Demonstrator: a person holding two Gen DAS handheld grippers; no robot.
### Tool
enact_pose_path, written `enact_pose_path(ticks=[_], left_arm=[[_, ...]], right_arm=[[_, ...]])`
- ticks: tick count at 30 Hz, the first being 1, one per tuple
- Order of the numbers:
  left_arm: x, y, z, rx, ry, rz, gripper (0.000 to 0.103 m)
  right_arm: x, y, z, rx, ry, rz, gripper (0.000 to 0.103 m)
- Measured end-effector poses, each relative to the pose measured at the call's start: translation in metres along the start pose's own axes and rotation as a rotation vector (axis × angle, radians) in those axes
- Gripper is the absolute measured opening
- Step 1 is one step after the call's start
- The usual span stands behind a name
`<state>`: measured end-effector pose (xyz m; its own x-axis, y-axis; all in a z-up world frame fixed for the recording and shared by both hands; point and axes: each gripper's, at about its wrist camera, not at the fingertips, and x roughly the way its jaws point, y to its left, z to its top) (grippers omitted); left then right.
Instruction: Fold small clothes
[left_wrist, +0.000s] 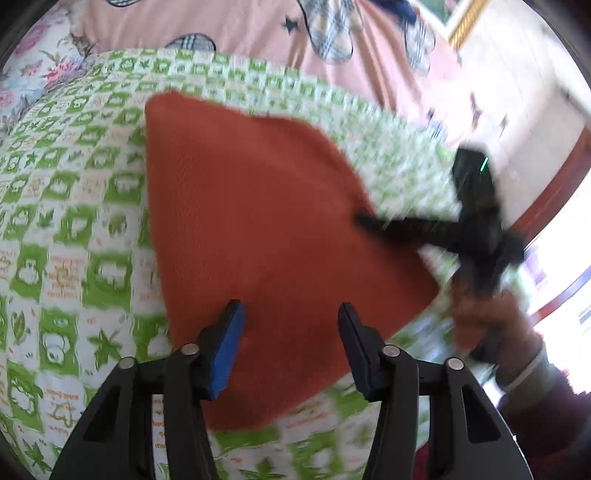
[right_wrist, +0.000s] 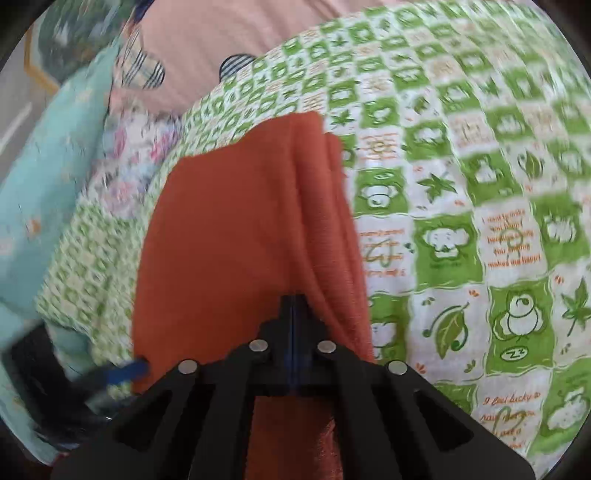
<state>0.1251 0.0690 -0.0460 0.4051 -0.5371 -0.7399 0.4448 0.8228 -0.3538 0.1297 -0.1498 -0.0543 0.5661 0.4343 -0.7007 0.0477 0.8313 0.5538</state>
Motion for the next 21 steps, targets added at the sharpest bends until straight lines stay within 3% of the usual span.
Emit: enact_pose_path(ticks=[4, 10, 14, 17, 21], left_arm=[[0.001, -0.006, -0.008, 0.015, 0.004, 0.016, 0.047], [-0.014, -0.005, -0.013, 0.014, -0.007, 0.041, 0.047], [-0.016, -0.007, -0.028, 0.013, 0.008, 0.057, 0.047], [-0.013, -0.006, -0.037, -0.004, 0.021, 0.059, 0.047], [-0.014, -0.010, -0.038, 0.004, 0.018, 0.080, 0.049]], right_arm=[[-0.007, 0.014, -0.003, -0.038, -0.013, -0.055, 0.000], [-0.043, 0.032, -0.035, -0.162, -0.024, -0.032, 0.004], [-0.033, 0.018, -0.072, -0.238, 0.043, -0.199, 0.003], [-0.043, -0.001, -0.082, -0.160, -0.004, -0.132, 0.003], [-0.045, -0.004, -0.081, -0.138, -0.013, -0.132, 0.003]])
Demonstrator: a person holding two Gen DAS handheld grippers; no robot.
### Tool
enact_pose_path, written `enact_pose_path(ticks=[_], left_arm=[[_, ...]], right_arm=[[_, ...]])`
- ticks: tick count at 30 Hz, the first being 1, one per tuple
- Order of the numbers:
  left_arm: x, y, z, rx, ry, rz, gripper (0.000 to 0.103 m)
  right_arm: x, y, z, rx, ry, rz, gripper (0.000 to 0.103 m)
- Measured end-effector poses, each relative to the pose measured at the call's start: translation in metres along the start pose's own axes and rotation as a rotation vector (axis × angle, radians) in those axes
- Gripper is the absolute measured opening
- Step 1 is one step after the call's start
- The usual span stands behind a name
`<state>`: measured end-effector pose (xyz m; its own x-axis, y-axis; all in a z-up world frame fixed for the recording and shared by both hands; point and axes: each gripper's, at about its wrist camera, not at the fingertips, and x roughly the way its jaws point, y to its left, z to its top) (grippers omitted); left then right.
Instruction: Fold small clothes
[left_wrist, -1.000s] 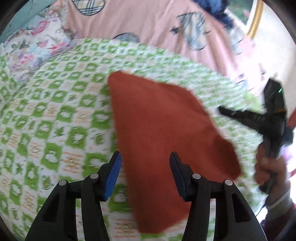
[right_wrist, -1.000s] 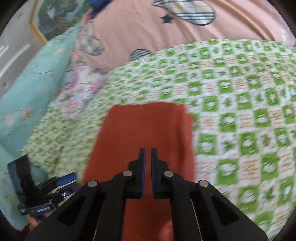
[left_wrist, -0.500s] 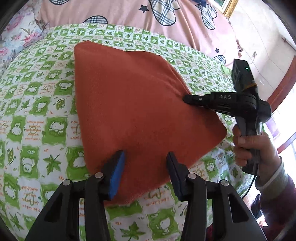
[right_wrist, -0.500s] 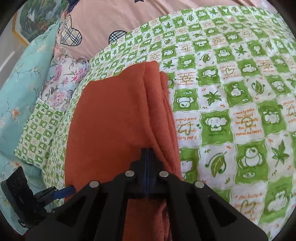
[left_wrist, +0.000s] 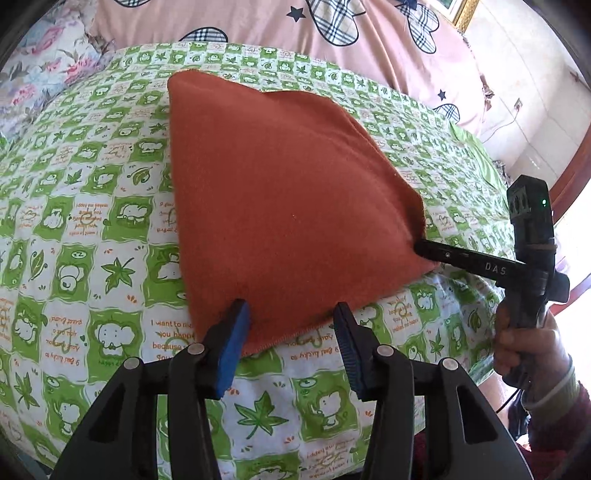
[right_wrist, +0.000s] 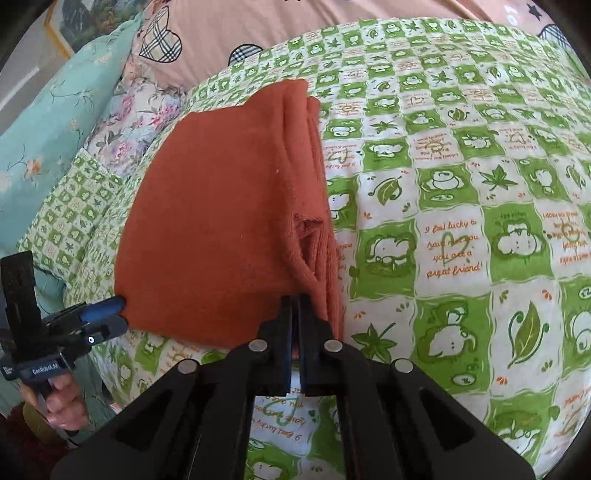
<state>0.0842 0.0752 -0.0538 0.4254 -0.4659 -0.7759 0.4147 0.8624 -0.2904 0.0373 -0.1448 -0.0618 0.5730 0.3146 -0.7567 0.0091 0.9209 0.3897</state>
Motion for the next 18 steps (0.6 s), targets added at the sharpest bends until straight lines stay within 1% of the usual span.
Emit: enact_pose_path(ticks=[4, 7, 9, 11, 12, 14, 16, 18], left_arm=[[-0.002, -0.001, -0.002, 0.007, 0.001, 0.009, 0.049], [-0.008, 0.003, -0.001, -0.013, 0.003, 0.002, 0.049], [-0.017, 0.004, 0.002, -0.019, -0.012, 0.014, 0.049], [-0.027, 0.007, 0.008, -0.028, -0.046, 0.039, 0.054], [-0.032, 0.011, 0.012, -0.040, -0.065, 0.055, 0.056], [-0.036, 0.020, 0.019, -0.067, -0.088, 0.084, 0.064], [-0.030, 0.029, 0.026, -0.090, -0.084, 0.122, 0.064], [-0.020, 0.037, 0.033, -0.109, -0.067, 0.156, 0.064]], right_arm=[[-0.001, 0.003, 0.001, 0.009, 0.008, -0.003, 0.003], [-0.009, 0.004, 0.004, 0.036, 0.001, 0.015, 0.004], [-0.017, 0.007, 0.008, 0.041, -0.021, 0.021, 0.004], [-0.024, 0.010, 0.017, 0.045, -0.050, 0.034, 0.005], [-0.026, 0.011, 0.025, 0.047, -0.063, 0.043, 0.005], [-0.024, 0.015, 0.042, 0.039, -0.078, 0.053, 0.006], [-0.014, 0.022, 0.065, 0.019, -0.100, 0.074, 0.006], [0.006, 0.026, 0.085, 0.024, -0.072, 0.110, 0.007]])
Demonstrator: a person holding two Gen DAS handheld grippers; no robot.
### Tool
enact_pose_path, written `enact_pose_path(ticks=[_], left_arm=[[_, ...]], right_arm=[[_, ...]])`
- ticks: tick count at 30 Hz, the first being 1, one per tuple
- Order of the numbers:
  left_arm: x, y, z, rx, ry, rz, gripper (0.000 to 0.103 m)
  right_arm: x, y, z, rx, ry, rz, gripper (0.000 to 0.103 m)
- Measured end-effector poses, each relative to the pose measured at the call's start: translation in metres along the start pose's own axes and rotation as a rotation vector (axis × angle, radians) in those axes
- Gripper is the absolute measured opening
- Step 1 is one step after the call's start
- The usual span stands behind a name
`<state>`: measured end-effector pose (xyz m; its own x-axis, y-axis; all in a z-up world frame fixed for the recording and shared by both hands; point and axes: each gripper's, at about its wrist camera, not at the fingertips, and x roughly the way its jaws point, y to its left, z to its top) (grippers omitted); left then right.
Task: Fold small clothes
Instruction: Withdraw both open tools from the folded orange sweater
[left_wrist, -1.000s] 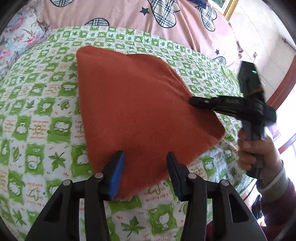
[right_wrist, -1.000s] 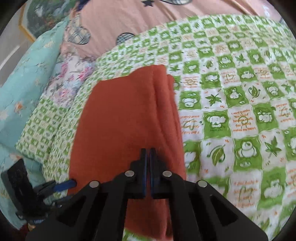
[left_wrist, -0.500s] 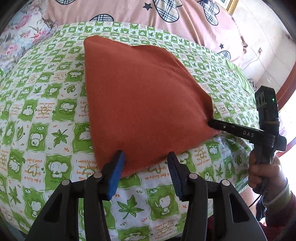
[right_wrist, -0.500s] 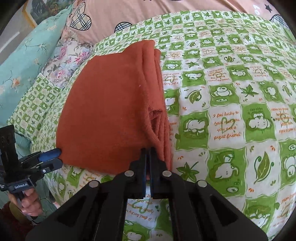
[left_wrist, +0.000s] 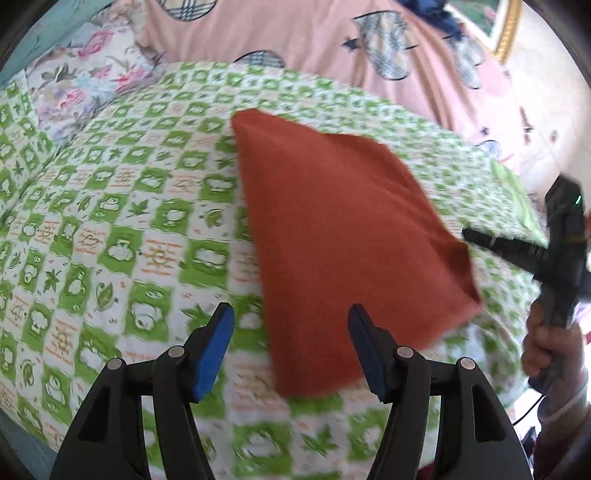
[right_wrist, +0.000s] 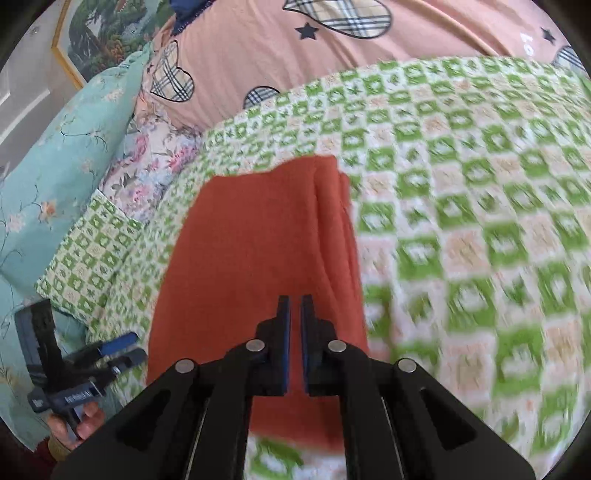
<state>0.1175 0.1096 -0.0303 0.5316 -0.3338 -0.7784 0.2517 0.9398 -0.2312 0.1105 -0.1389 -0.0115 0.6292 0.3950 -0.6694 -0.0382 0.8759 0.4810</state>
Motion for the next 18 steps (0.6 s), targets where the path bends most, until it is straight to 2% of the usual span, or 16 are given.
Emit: enact_pose_path(ticks=[1, 4, 5, 6, 13, 18], left_arm=[[0.004, 0.001, 0.001, -0.006, 0.005, 0.007, 0.063], [0.015, 0.003, 0.004, -0.016, 0.028, 0.015, 0.063], [0.019, 0.003, 0.004, -0.010, 0.041, 0.019, 0.065], [0.023, 0.001, 0.004, 0.000, 0.054, 0.025, 0.066], [0.027, -0.008, 0.001, 0.057, 0.077, 0.077, 0.068], [0.018, -0.010, 0.001, 0.058, 0.069, 0.122, 0.070]], right_arm=[[0.014, -0.002, 0.008, 0.015, 0.021, 0.004, 0.007], [0.046, -0.020, 0.020, 0.047, 0.056, -0.070, 0.005], [0.050, -0.027, 0.021, 0.066, 0.055, -0.061, 0.000], [0.053, -0.034, 0.021, 0.096, 0.053, -0.042, 0.000], [0.026, -0.021, 0.015, 0.083, 0.006, -0.093, 0.004], [-0.003, -0.006, -0.007, 0.057, -0.009, -0.057, 0.005]])
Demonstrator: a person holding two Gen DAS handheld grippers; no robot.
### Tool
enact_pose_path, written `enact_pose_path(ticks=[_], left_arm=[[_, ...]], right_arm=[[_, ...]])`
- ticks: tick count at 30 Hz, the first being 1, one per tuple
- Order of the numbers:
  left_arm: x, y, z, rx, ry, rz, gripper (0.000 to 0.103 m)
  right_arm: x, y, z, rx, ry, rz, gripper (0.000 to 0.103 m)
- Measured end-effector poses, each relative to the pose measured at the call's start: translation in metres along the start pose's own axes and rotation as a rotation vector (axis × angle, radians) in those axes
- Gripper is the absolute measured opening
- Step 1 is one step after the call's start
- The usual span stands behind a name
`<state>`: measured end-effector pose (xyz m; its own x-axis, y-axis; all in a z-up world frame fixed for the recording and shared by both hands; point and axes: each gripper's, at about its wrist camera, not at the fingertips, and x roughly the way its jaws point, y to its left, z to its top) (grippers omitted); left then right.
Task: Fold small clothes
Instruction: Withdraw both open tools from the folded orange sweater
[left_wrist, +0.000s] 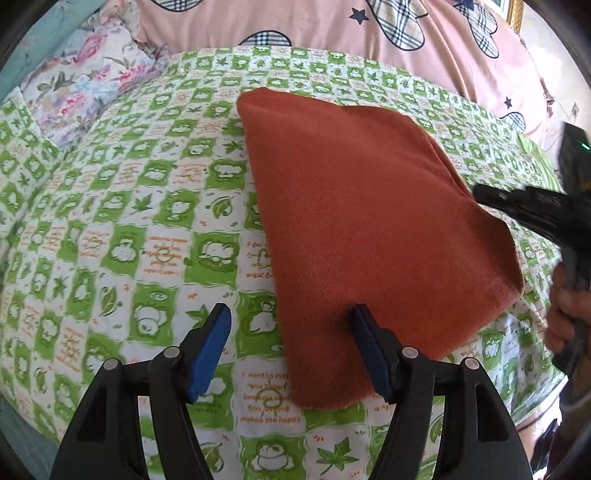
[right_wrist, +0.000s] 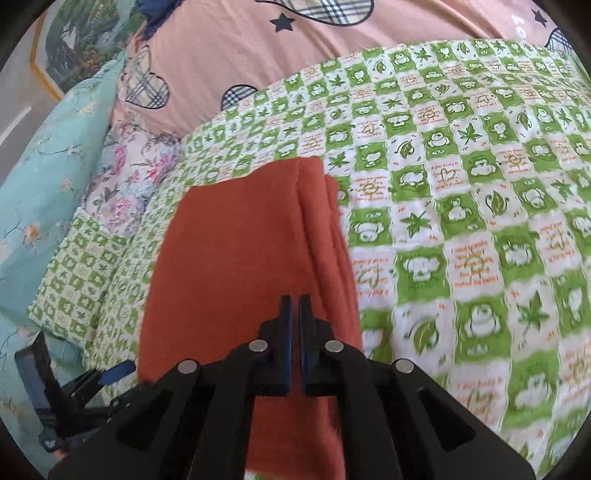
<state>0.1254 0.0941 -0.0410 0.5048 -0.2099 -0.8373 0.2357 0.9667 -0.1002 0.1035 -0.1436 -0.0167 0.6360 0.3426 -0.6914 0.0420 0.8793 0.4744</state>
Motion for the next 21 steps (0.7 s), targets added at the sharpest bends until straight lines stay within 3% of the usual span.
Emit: enact_pose_path(ticks=[2, 4, 6, 8, 13, 21], left_arm=[[-0.004, 0.000, -0.003, -0.009, 0.005, 0.034, 0.079], [-0.009, 0.000, -0.008, -0.013, 0.001, 0.054, 0.081], [-0.014, 0.000, -0.014, -0.015, -0.002, 0.075, 0.083], [-0.019, 0.000, -0.021, -0.015, -0.002, 0.093, 0.085], [-0.022, 0.004, -0.035, -0.023, 0.016, 0.107, 0.087], [-0.030, 0.006, -0.056, -0.024, 0.022, 0.170, 0.088]], right_arm=[[-0.010, 0.006, -0.013, -0.018, 0.000, 0.004, 0.006], [-0.018, 0.010, -0.027, -0.032, -0.002, 0.001, 0.013], [-0.028, 0.013, -0.042, -0.048, -0.006, -0.003, 0.043], [-0.039, 0.021, -0.058, -0.084, -0.022, -0.016, 0.054], [-0.056, 0.032, -0.092, -0.169, -0.014, -0.066, 0.055], [-0.069, 0.036, -0.124, -0.211, 0.003, -0.110, 0.066]])
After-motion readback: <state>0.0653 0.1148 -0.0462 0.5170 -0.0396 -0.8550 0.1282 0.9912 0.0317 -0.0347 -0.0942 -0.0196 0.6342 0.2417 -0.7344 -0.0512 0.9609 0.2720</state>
